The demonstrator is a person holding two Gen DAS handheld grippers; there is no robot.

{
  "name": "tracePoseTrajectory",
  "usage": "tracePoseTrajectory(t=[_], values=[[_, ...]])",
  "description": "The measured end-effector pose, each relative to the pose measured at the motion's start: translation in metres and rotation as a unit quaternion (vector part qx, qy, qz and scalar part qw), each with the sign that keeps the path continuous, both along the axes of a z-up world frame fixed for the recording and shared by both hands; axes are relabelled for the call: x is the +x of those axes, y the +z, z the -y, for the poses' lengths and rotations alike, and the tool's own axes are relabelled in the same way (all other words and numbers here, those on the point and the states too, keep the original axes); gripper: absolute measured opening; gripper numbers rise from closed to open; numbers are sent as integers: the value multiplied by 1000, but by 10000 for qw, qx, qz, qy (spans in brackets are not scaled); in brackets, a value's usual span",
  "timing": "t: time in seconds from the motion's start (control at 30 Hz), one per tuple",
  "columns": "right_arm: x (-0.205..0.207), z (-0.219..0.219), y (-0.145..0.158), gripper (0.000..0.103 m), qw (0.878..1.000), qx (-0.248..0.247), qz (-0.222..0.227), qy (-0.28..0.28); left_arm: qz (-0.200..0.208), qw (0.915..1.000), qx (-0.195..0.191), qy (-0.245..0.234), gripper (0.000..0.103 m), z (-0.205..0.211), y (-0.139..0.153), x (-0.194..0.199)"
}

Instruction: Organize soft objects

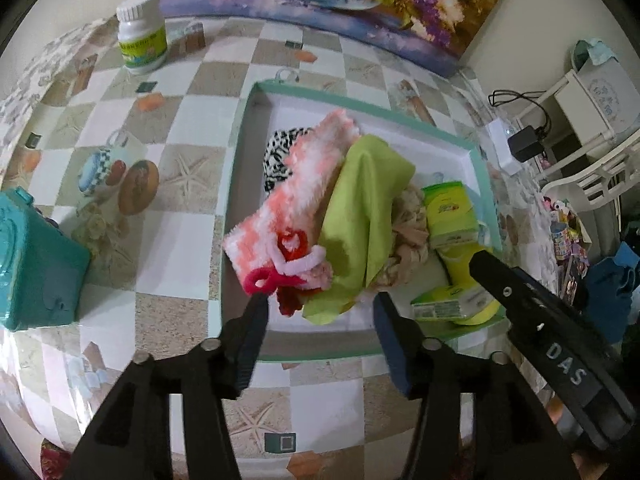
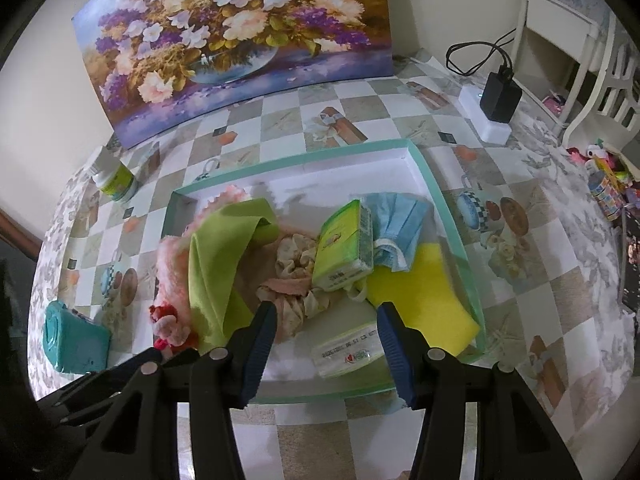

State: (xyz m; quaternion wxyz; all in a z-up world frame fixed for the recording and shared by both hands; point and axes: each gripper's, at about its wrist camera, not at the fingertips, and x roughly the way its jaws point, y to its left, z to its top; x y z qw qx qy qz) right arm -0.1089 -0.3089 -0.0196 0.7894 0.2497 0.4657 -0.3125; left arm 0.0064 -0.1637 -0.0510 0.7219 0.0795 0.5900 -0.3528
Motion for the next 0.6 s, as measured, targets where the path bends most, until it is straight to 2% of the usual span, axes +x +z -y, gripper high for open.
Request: tracePoseTrajectory(t=[0.17, 0.2, 0.3, 0.4, 0.43, 0.47, 0.6], values=[[-1, 2, 0, 67, 10000, 14, -76, -46, 366, 9988, 42, 328, 73, -11, 13, 10], [0, 2, 0, 69, 9999, 9, -94, -46, 489, 9979, 89, 409, 79, -13, 15, 12], [1, 0, 1, 80, 9998, -61, -161, -50, 810, 9935, 297, 737, 88, -21, 15, 22], [1, -1, 2, 91, 9997, -147, -196, -75, 913, 9898, 460, 988, 93, -30, 10, 30], [1, -1, 2, 100, 9996, -164, -196, -87, 923, 9889, 498, 1051, 98, -32, 8, 33], [1, -1, 2, 103, 9996, -170, -189, -95, 923, 9882, 531, 1105, 100, -35, 7, 35], [1, -2, 2, 103, 9996, -174, -203, -92, 982, 9867, 514, 1185, 101, -39, 8, 37]])
